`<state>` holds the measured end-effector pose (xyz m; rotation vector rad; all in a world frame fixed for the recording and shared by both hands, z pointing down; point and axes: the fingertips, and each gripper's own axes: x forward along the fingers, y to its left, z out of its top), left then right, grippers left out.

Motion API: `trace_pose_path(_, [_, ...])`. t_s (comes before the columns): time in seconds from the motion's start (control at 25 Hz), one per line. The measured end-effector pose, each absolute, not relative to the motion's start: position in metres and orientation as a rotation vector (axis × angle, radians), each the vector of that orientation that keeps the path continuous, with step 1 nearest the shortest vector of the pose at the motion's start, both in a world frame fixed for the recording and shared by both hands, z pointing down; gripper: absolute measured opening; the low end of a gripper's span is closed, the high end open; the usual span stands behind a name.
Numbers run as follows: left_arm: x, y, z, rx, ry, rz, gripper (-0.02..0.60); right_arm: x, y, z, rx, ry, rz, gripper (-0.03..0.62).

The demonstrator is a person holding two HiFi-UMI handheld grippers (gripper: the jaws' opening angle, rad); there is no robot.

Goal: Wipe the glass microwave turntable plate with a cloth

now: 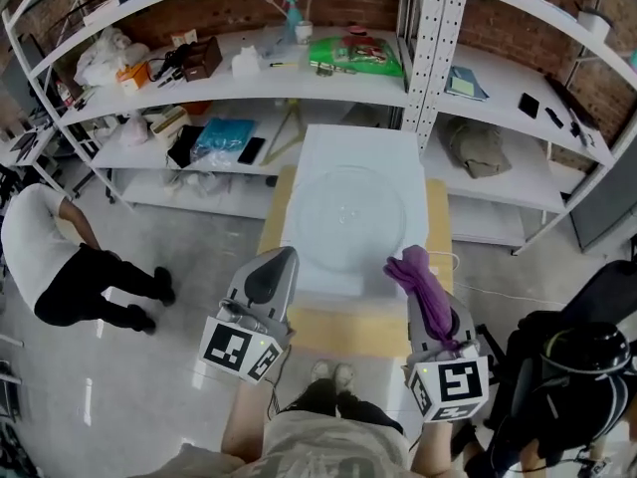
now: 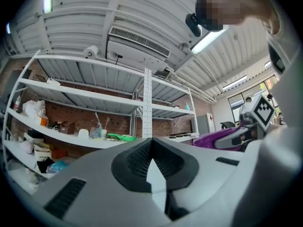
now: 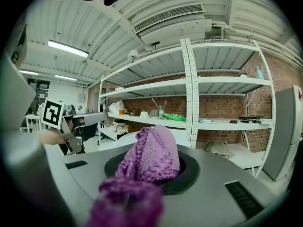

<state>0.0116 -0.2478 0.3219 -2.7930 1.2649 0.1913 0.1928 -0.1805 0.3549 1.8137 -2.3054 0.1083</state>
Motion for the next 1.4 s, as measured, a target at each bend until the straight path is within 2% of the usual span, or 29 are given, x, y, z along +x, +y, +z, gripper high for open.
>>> trace_pose_path(0.28, [-0.017,-0.180,0.350,-2.816,1.226,0.120,0.002,0.176,-0.093,0.401,1.797,-2.164,0.186,0.051])
trace_pose_path(0.6, [-0.090,-0.055,0.373,-2.896,1.226,0.132,0.002,0.083,0.048,0.415,1.747,-2.147,0.178,0.051])
trace_pose_path(0.76, [-0.111,-0.004,0.367,-2.921,1.170,0.129,0.002,0.061,0.105,0.412,1.755,-2.133,0.212,0.051])
trace_pose_path(1.16, [-0.142,0.087,0.369,-2.884,1.233,0.104,0.002,0.040,0.199,0.385,1.789,-2.148,0.088,0.051])
trace_pose_path(1.4, [-0.133,0.181,0.367,-2.867,1.272,0.125,0.002,0.047,0.290,0.383,1.882,-2.250,0.176,0.051])
